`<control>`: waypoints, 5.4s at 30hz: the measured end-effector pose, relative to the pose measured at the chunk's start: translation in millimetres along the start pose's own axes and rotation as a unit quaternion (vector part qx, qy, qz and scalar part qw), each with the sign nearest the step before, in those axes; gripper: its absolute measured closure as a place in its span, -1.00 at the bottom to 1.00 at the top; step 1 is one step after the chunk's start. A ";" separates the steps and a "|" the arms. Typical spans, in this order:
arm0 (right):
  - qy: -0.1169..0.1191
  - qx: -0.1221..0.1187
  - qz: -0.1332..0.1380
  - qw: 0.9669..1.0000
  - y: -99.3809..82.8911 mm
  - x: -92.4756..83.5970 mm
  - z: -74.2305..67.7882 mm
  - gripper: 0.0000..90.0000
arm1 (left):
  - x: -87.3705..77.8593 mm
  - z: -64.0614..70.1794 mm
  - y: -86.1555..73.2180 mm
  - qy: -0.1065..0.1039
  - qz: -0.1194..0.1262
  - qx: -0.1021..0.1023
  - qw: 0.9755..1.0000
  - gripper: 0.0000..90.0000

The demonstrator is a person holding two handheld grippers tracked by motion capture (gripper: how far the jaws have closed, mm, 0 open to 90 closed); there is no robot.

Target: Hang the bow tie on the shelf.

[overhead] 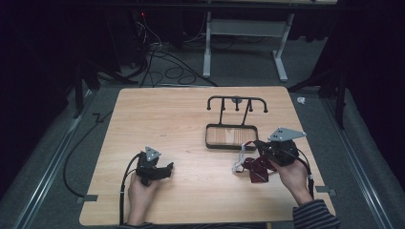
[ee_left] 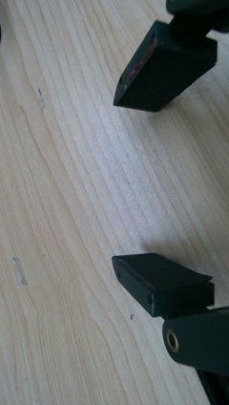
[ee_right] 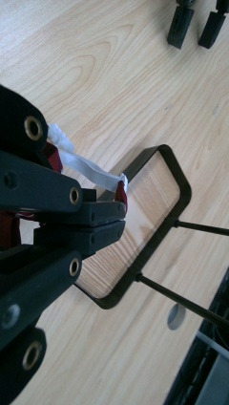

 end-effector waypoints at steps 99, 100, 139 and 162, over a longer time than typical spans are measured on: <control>-0.033 0.011 0.031 0.999 95.6 75.7 36.5 0.91 | -0.1 0.1 -0.1 0.000 0.000 0.001 1.000 -0.53; -0.033 0.011 0.030 0.999 95.5 75.7 36.6 0.90 | 0.0 0.1 -0.1 0.000 0.001 0.001 1.000 -0.53; -0.027 0.052 0.047 0.997 82.0 43.0 46.4 0.36 | -0.1 0.2 -0.1 0.000 0.001 0.001 1.000 -0.53; -0.023 0.073 0.051 0.996 68.6 26.1 53.1 0.30 | -0.1 0.2 -0.1 0.000 0.001 0.000 1.000 -0.53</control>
Point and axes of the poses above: each handheld gripper's, and its own axes: x roughly forward along the jaws, y roughly out of its top, z roughly to its right, the point moved 7 cm from there along x, roughly forward along the jaws, and after that the axes turned 15 degrees about z, right-handed, at the moved point
